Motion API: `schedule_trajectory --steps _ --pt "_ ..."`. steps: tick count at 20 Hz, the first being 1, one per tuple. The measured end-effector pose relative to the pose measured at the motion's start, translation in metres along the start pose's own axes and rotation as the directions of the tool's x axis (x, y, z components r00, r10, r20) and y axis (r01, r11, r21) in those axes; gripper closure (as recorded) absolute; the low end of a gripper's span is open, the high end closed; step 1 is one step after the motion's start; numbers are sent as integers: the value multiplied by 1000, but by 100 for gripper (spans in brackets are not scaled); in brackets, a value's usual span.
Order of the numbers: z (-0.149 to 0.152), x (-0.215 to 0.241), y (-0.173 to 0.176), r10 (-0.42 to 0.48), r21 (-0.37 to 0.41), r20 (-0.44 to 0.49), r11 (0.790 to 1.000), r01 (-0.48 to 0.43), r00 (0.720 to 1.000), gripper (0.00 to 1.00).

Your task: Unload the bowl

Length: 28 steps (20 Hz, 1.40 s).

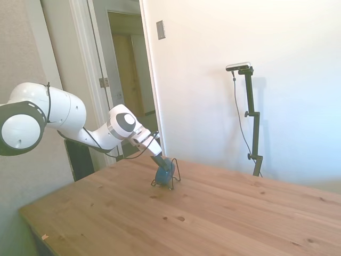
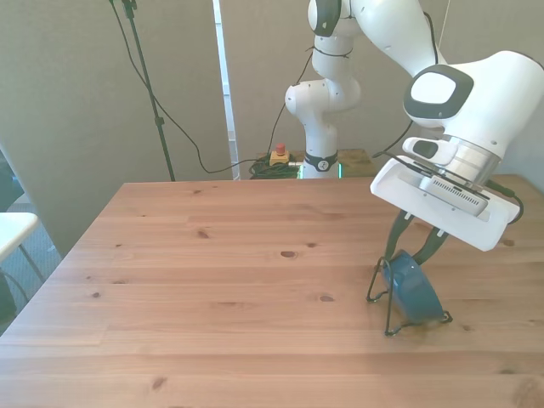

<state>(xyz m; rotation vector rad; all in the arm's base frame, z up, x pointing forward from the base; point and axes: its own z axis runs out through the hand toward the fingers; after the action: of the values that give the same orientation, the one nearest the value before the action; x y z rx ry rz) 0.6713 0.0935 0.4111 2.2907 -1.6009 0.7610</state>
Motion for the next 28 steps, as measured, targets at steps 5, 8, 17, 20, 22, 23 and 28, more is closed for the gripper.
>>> schedule_trajectory --steps 5,8,17,20,22,23,28 --pt "1 -1 5 -5 -16 -1 1000 5 1000 100" --pt "1 -1 12 -11 -24 -5 1000 11 1000 100" --pt "-45 -4 46 -29 24 6 999 29 1000 100" --pt "-61 3 63 -17 52 21 999 15 1000 100" --pt "-67 14 78 -1 62 37 998 -1 999 100" --pt "-67 22 87 8 66 53 998 -11 999 100" --pt "-57 76 132 32 90 157 995 -47 987 100"
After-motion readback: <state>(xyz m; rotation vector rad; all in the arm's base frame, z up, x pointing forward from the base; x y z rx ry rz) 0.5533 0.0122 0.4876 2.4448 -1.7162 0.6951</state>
